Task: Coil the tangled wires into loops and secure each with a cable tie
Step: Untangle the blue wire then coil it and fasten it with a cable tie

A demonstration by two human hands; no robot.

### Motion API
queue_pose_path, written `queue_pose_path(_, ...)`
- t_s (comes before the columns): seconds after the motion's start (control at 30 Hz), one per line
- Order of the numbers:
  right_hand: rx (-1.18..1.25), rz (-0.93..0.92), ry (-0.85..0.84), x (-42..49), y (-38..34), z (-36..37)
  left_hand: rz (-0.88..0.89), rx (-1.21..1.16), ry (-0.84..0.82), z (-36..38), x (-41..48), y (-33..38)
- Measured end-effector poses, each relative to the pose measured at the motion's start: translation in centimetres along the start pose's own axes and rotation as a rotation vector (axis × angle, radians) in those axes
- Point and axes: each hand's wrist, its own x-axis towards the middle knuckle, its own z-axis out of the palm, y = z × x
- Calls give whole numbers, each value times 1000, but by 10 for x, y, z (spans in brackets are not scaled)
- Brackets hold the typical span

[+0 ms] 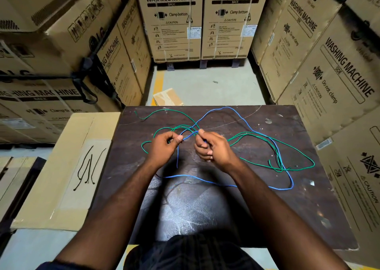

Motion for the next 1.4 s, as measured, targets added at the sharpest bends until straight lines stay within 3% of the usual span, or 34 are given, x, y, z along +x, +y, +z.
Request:
queue_pose_path(0.17,159,-114,44,4,-12,5,-44,5,-6,7,-6,-1)
queue_pose_path(0.37,324,-331,244,23,-43,20,3,-40,-72,14,-18,23)
queue_pose_path(0.47,218,-399,352,34,-50,23,-11,-70,-78,14,-22,30)
queue_pose_path(0.63,131,-436,373,43,-44,19,-11,-51,-95,3,-27,35)
queue_pose_path(0.93,-253,-336,446,50,-20,-3,8,-8,-145,-7,-37,47)
queue_pose_path(1.13,-489,-264,332,44,-12,-11,20,-99,-283,-16,-38,63)
queue_pose_path(1.27,-690,-249,353,37,-5,-20,48,-150,-416,-36,-35,75)
queue_pose_path(1.4,-887,-254,336,28,-1,-24,106,-94,-440,-48,-31,89)
